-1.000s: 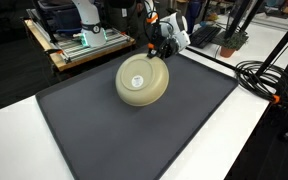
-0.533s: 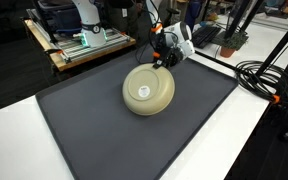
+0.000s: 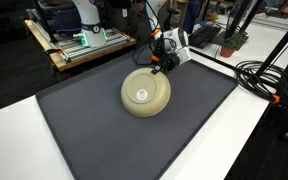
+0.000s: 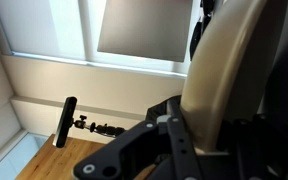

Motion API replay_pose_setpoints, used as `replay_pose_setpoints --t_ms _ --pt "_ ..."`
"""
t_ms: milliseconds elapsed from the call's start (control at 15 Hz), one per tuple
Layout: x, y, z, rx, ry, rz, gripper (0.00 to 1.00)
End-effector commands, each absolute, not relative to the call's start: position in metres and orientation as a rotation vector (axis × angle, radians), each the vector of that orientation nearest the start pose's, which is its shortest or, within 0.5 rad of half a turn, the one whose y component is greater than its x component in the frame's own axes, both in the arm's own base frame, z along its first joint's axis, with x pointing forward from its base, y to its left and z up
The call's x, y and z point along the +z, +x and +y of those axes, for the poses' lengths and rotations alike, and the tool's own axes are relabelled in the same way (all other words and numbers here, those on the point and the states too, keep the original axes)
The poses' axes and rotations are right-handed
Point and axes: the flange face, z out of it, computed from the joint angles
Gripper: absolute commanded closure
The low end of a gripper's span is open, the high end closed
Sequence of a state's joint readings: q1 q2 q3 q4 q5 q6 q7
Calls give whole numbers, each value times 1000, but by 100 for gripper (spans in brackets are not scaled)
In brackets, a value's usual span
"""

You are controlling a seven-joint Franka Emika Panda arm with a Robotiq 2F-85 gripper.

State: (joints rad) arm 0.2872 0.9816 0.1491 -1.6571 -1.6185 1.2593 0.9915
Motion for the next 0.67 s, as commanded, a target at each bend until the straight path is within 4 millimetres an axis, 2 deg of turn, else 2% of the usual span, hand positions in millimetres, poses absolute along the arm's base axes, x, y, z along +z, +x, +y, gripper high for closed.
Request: replay_pose_setpoints --t_ms 0,267,333,400,533,600 --pt "88 601 121 160 1329 199 98" --pt "83 610 115 177 1325 176 98" --pt "85 601 119 161 1365 198 98" --pt "84 601 118 160 1366 197 94" --pt "83 601 119 161 1368 198 94" --pt "83 601 120 161 1369 199 98"
